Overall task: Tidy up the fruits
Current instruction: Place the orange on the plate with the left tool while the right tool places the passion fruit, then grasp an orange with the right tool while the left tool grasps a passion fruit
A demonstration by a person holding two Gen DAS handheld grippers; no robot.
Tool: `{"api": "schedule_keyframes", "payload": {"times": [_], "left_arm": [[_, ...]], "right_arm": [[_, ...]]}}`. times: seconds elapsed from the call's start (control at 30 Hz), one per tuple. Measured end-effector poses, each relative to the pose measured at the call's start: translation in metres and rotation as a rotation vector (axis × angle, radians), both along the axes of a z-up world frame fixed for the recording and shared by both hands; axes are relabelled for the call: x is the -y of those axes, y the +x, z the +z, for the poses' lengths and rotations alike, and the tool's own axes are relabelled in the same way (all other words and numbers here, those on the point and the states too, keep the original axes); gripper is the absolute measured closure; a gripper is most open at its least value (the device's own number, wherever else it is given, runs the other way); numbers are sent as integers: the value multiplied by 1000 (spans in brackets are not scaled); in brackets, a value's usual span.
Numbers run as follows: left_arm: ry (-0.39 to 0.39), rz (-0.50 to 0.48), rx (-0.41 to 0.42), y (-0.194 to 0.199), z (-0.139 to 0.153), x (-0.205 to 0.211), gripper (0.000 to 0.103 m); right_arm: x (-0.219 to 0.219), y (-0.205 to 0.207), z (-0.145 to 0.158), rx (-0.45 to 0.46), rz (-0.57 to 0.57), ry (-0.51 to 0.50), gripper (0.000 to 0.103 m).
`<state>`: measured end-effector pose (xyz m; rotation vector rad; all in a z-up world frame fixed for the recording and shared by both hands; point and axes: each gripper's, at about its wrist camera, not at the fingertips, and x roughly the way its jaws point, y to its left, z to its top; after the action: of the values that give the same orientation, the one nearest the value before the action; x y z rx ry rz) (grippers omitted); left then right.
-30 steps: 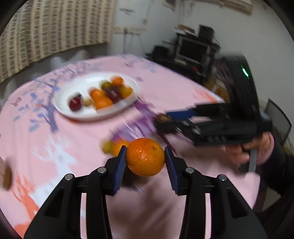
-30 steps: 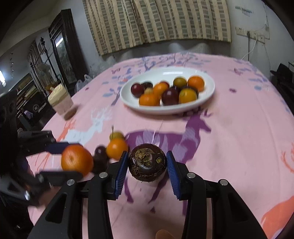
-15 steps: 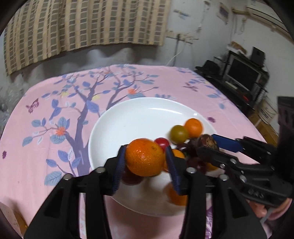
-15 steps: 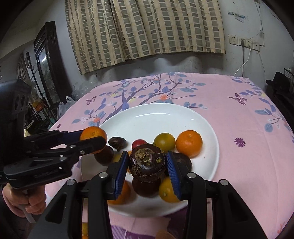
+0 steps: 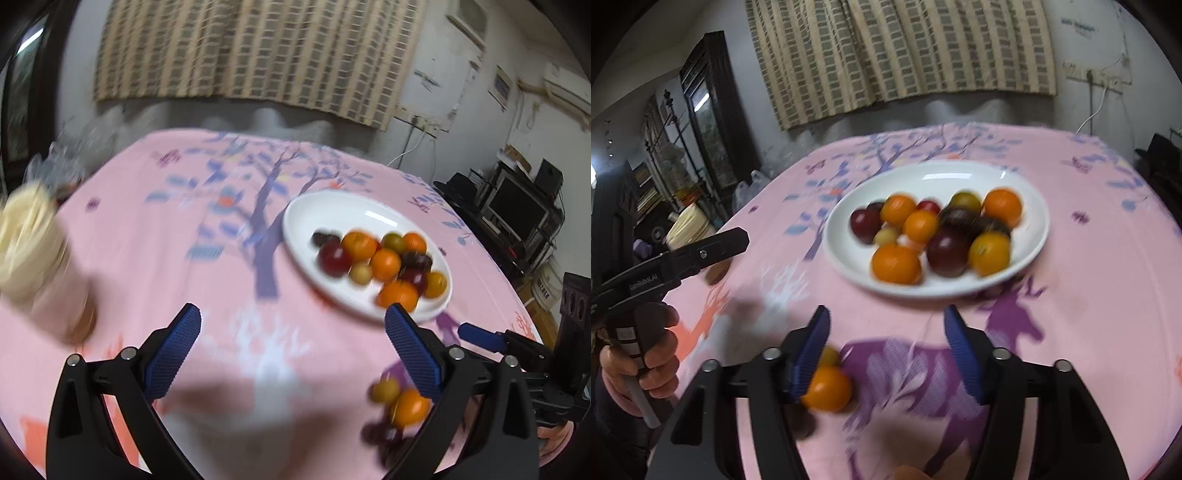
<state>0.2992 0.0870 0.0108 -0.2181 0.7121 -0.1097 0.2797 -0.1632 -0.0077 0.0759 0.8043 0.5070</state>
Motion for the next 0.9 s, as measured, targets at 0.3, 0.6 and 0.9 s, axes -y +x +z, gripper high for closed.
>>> {"api": "schedule_keyframes", "payload": {"times": [0.3,0.6,0.9], "left_arm": [[-46,37,-29,-28,-9,-20,5],[-47,18,-24,-33,-5,-17,5],[-42,9,-22,-34,-5,-12,5]], "right_arm": [[-14,-16,-19,-86,79,16,47],[-18,-17,-28,-103,107,12,54],[-26,-13,-34,-151,149,65,67]]}}
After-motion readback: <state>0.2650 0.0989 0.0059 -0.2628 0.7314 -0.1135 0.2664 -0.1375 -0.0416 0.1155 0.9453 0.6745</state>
